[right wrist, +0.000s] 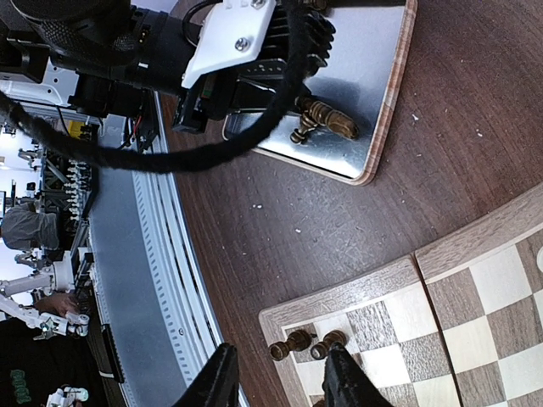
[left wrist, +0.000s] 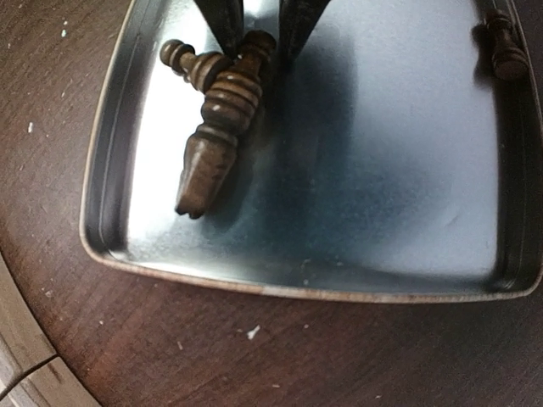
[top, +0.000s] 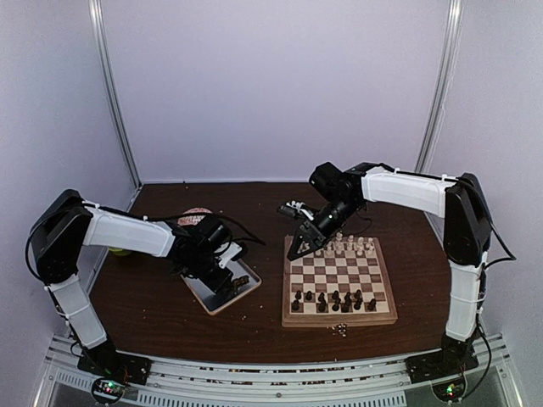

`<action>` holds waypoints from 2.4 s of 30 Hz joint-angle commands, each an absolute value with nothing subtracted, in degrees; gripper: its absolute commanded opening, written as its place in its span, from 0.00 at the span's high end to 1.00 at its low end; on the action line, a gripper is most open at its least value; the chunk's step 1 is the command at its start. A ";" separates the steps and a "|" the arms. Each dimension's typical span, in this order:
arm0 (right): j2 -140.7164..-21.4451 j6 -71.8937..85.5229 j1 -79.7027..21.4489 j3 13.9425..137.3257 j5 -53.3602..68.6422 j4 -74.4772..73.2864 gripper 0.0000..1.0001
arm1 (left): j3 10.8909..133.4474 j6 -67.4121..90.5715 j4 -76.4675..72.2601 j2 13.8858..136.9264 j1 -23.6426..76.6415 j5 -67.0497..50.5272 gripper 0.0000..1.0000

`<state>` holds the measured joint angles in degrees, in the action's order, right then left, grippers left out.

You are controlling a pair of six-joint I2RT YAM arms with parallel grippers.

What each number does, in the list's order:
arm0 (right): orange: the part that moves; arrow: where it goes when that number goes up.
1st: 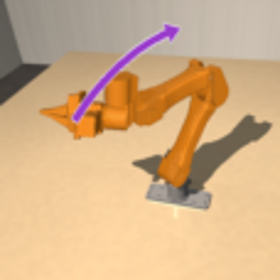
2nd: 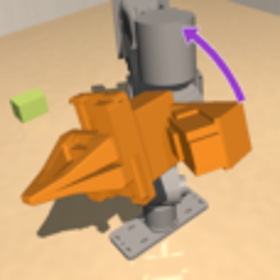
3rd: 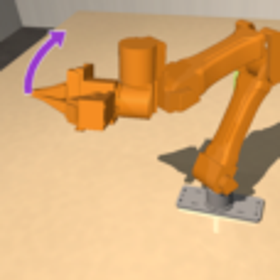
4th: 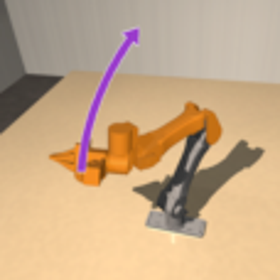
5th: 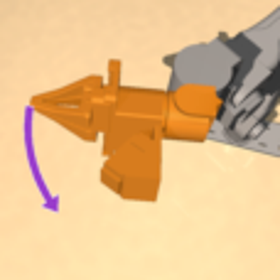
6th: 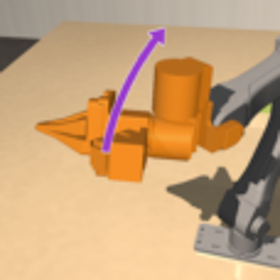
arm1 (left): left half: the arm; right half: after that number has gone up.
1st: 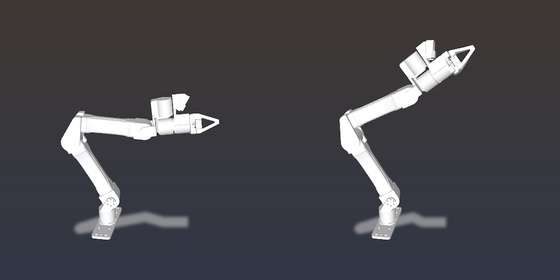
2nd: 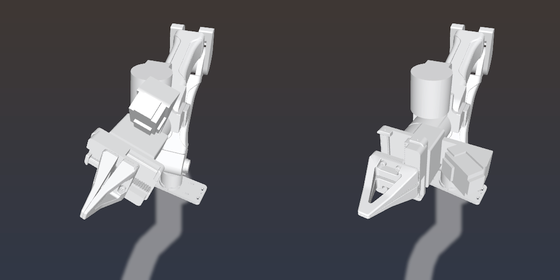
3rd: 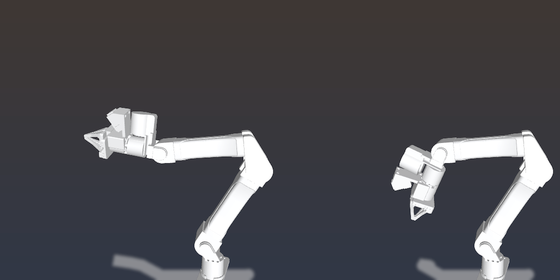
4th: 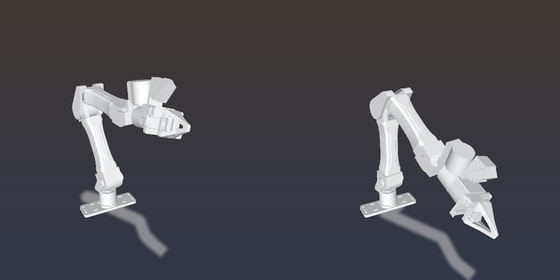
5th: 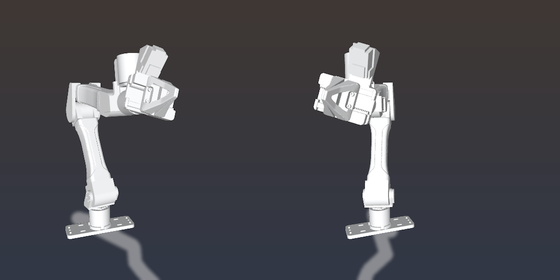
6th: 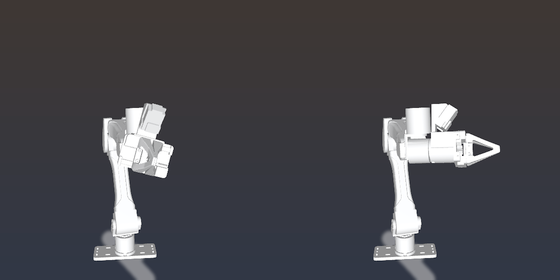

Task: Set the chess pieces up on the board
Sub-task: Pick up the chess pile from the storage box, then pass from the left arm to the right

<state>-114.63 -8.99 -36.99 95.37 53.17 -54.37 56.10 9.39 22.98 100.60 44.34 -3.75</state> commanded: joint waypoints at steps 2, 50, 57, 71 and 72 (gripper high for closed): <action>-113.22 -9.59 -37.01 95.27 54.40 -54.14 0.64 | 56.70 6.26 21.07 102.43 45.58 -6.06 0.86; -130.15 17.78 -41.25 110.57 68.41 -36.18 0.62 | 44.30 17.16 0.79 80.58 49.31 -4.08 0.97; -129.71 20.13 -42.08 107.75 69.75 -32.74 0.69 | 44.12 17.18 0.49 80.67 49.31 -3.72 0.97; -128.38 20.61 -42.10 104.30 70.02 -30.57 0.65 | 43.36 18.17 0.01 80.39 49.31 -2.26 0.97; -128.21 20.50 -42.14 104.25 69.99 -30.61 0.64 | 43.33 18.19 0.00 80.42 49.31 -2.26 0.97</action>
<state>-129.78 21.19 -41.63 104.71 68.60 -31.66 43.86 17.30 3.09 81.62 48.97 -2.98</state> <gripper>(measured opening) 0.352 0.085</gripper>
